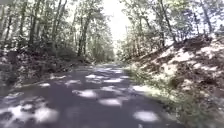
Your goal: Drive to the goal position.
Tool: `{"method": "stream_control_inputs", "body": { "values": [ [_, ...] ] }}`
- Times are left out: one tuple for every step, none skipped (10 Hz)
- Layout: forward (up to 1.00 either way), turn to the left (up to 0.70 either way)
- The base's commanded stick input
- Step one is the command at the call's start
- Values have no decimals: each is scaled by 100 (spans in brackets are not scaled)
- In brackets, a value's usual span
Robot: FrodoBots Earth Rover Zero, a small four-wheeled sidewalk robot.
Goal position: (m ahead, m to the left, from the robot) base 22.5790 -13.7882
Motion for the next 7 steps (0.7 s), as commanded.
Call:
{"method": "stream_control_inputs", "body": {
  "values": [
    [45, 11],
    [45, 7],
    [45, 3],
    [45, 0],
    [45, 0],
    [45, 0],
    [45, 0]
  ]
}}
